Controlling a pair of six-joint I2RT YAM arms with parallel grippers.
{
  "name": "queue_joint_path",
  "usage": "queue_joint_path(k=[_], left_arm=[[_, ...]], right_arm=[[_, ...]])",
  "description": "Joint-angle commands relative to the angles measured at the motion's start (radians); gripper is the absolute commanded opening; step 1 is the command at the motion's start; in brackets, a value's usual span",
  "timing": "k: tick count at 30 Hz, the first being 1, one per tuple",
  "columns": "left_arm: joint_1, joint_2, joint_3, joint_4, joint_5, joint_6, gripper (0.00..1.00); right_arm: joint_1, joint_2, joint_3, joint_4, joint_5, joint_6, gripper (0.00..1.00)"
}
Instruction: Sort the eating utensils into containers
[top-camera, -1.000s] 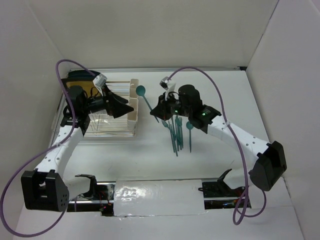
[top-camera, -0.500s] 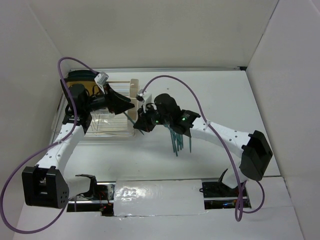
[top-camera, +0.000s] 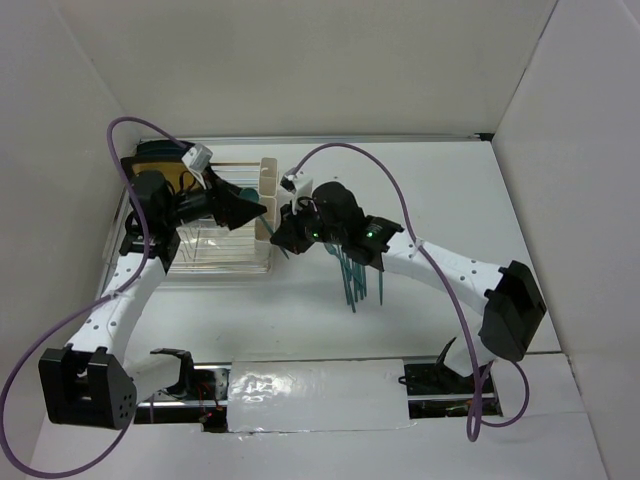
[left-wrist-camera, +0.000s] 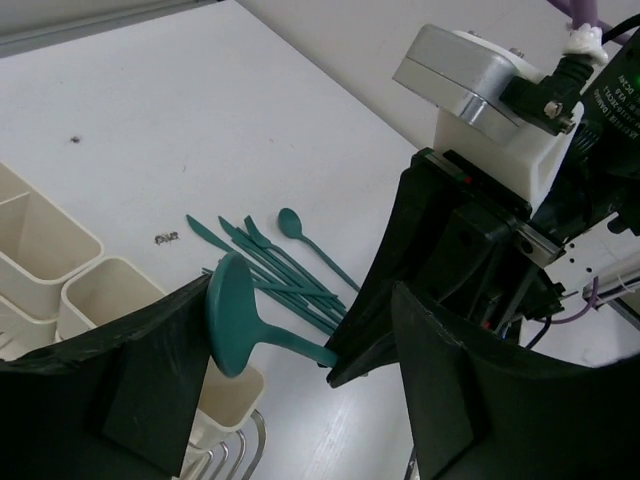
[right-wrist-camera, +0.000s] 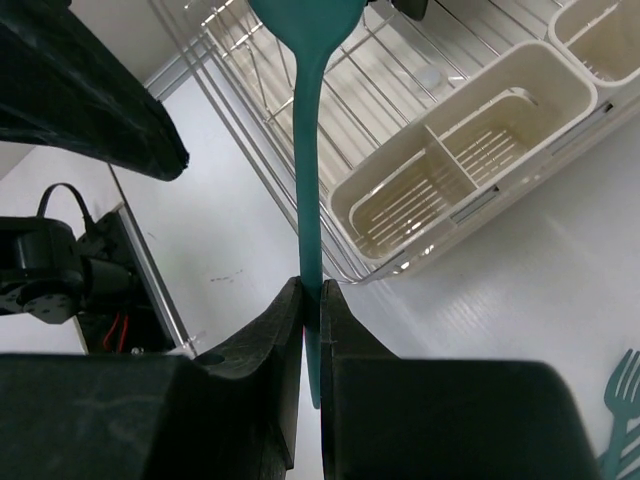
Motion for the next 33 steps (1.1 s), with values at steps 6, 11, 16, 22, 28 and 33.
queue_joint_path(k=[6, 11, 16, 22, 28, 33], left_arm=[[0.0, -0.023, -0.011, 0.06, -0.042, -0.023, 0.65], [-0.002, -0.038, -0.021, 0.086, -0.066, -0.038, 0.38], [-0.002, -0.047, -0.026, 0.083, -0.081, -0.033, 0.21], [-0.002, -0.058, -0.018, 0.082, -0.078, -0.003, 0.0], [0.008, -0.117, -0.02, 0.068, -0.077, 0.098, 0.0], [0.024, -0.197, -0.015, 0.037, -0.152, 0.174, 0.0]], right_arm=[[0.014, -0.042, -0.009, 0.093, 0.012, 0.07, 0.0], [0.048, -0.047, -0.031, 0.127, 0.036, 0.179, 0.0], [0.071, -0.038, -0.04, 0.115, 0.058, 0.237, 0.0], [0.088, -0.053, -0.01, 0.053, 0.087, 0.262, 0.51], [0.079, -0.189, 0.017, -0.077, 0.2, 0.253, 0.97], [0.047, -0.414, -0.034, -0.184, 0.424, 0.231, 1.0]])
